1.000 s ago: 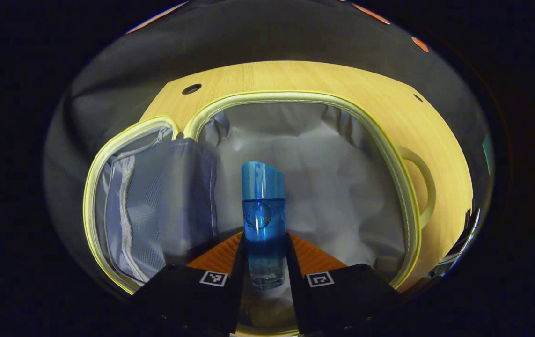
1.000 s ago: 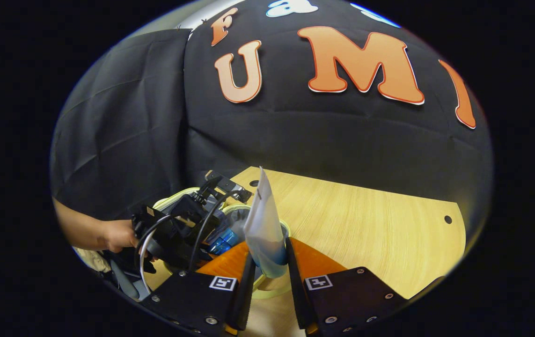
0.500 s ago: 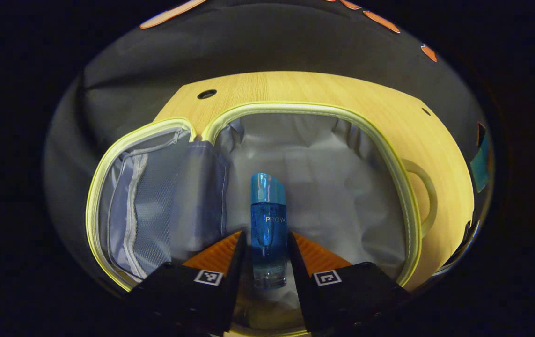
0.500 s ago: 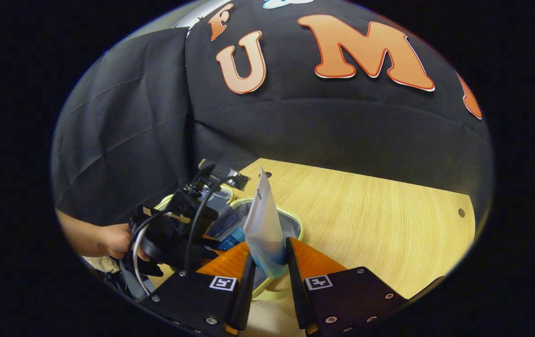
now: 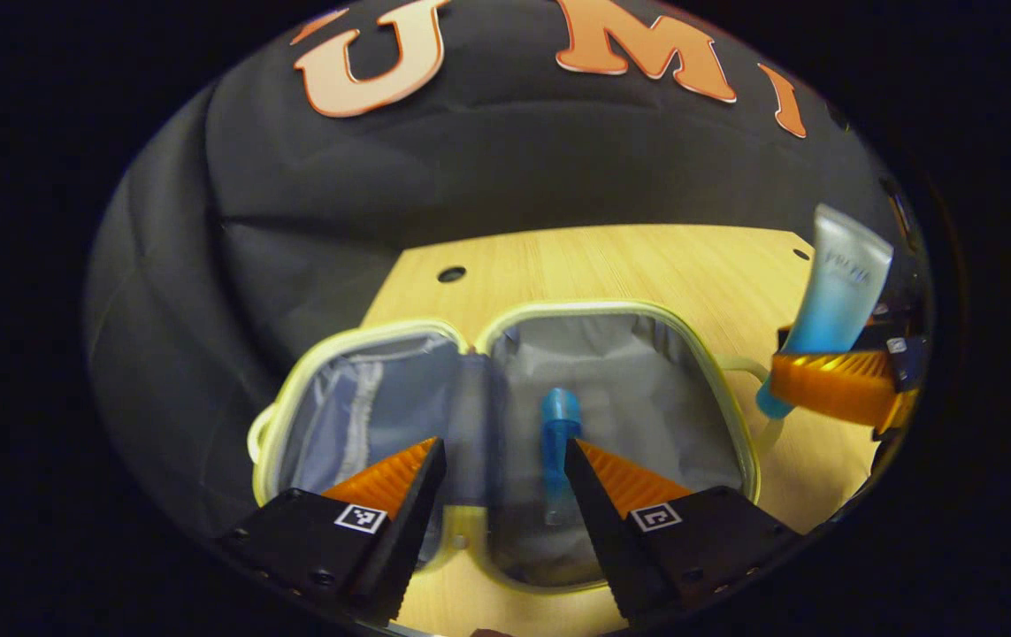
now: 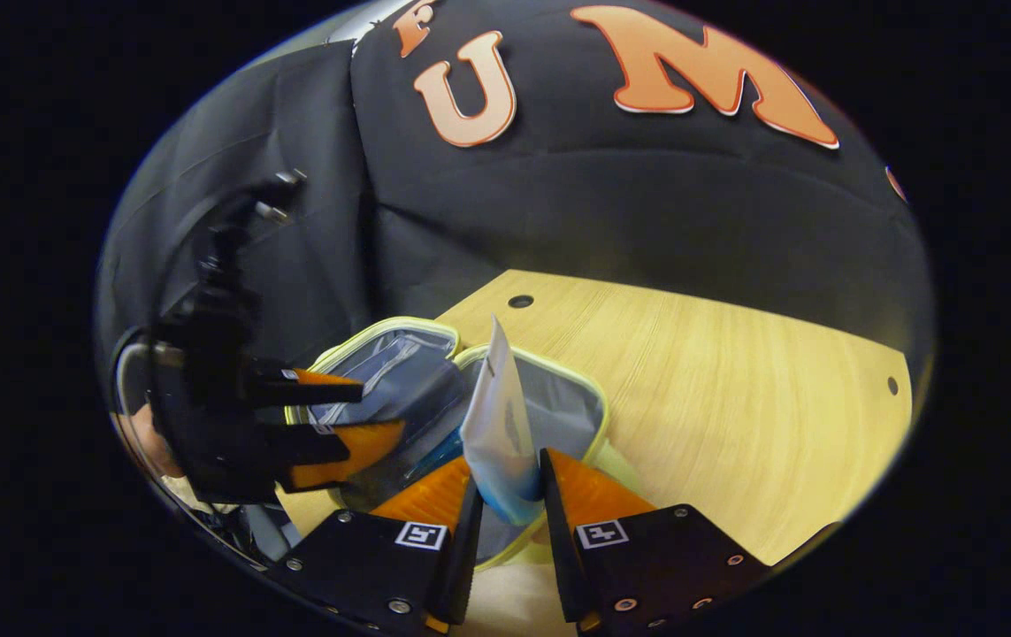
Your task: First open the suitcase, pack the skin care products into it, and then close the suitcase.
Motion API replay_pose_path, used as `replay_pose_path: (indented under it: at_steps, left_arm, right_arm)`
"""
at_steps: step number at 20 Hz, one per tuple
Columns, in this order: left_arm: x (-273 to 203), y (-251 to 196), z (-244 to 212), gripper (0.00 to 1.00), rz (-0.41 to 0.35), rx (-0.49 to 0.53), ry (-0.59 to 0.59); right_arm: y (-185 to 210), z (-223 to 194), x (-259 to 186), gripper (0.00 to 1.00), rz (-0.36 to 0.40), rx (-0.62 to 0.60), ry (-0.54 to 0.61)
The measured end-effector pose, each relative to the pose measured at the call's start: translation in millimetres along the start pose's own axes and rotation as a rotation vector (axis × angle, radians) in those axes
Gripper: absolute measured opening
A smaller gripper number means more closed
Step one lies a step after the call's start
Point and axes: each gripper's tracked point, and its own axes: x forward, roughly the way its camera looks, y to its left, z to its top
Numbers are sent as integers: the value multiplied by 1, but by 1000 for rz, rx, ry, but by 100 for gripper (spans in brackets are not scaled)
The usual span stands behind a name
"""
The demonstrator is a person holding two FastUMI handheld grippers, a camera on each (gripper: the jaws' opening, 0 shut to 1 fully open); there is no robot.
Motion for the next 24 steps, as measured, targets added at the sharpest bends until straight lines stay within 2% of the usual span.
replay_pose_path:
  at_steps: [4, 8, 12, 17, 18, 21, 24]
  left_arm:
    - [-34, 66, 7, 84, 159, -67, -93]
    - [-43, 129, -23, 86, 251, -193, -70]
    - [-46, 180, -45, 86, 313, -247, -60]
    - [-20, 241, -78, 86, 320, -353, -18]
    - [-13, 250, -88, 86, 313, -373, -1]
    - [15, 279, -112, 86, 284, -459, 35]
    - [36, 293, -133, 86, 209, -604, 79]
  right_arm:
    - [11, -24, 27, 39, 20, 72, 100]
    - [19, -44, 48, 39, 15, 137, 189]
    - [12, -58, 59, 40, -28, 197, 269]
    - [8, -72, 78, 39, -105, 244, 353]
    - [7, -73, 82, 34, -126, 266, 365]
    - [6, -76, 92, 41, -177, 336, 392]
    - [4, -74, 95, 43, -208, 374, 392]
